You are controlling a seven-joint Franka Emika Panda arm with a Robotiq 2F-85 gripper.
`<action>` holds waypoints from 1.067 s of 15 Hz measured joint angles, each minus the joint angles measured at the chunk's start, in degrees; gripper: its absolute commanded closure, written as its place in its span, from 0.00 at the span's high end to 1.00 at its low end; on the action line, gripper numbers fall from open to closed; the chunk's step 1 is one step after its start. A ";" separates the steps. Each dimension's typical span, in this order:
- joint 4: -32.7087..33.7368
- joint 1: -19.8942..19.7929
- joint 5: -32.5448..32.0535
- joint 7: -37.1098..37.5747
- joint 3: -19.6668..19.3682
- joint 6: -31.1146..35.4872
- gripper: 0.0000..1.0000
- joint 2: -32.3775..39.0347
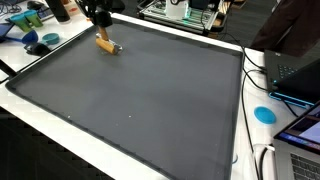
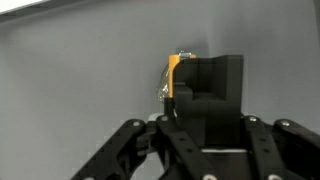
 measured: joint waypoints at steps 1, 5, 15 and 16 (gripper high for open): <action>0.06 0.00 0.00 -0.02 0.00 0.16 0.24 0.08; 0.56 0.00 0.00 -0.09 0.00 0.76 0.24 0.52; 1.94 0.02 1.67 -0.17 0.10 6.19 0.24 2.31; 2.28 -0.04 1.90 -0.17 0.08 7.84 0.24 2.86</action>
